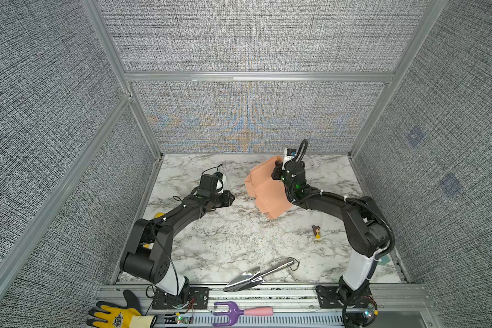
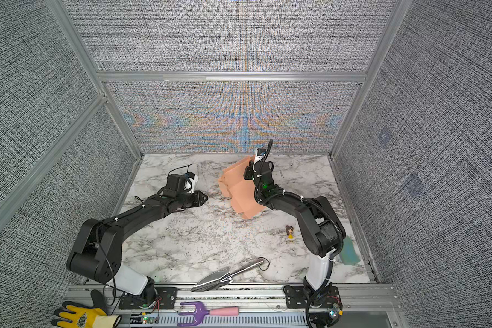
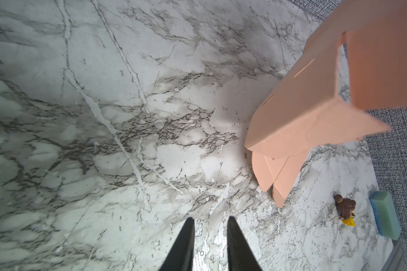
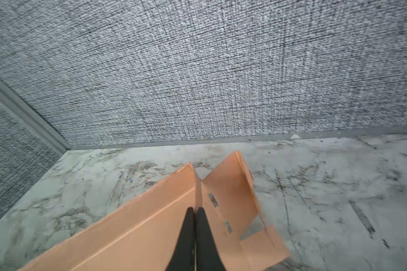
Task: Assemble paper box
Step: Fold the bottom flaps of the flat cardboard box at the center of the table.
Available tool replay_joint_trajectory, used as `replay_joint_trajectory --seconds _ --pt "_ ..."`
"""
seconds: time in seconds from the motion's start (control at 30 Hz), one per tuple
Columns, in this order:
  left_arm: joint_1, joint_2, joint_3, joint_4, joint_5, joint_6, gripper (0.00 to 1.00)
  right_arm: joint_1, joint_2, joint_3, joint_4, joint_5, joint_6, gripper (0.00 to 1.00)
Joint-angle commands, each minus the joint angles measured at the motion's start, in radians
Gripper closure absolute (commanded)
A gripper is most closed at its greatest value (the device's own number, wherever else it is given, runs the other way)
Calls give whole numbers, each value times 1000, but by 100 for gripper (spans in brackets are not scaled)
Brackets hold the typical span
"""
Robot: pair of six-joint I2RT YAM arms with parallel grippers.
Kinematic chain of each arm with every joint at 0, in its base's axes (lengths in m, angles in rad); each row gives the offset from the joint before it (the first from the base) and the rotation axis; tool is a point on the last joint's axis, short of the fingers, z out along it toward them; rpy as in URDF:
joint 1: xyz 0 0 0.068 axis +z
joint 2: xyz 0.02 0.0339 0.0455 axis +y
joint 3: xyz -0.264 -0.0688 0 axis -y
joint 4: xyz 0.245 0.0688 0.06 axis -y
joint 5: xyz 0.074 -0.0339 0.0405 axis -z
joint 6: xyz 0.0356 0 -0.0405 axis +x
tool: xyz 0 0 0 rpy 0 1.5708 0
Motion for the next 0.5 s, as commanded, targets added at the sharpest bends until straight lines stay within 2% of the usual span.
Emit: replay_joint_trajectory --seconds 0.0,0.2,0.47 --pt "2 17 23 37 24 -4 72 4 6 76 -188 85 57 100" --pt "26 38 60 51 31 2 69 8 98 343 -536 123 113 100" --pt "75 135 159 50 38 13 66 20 186 561 -772 132 238 100"
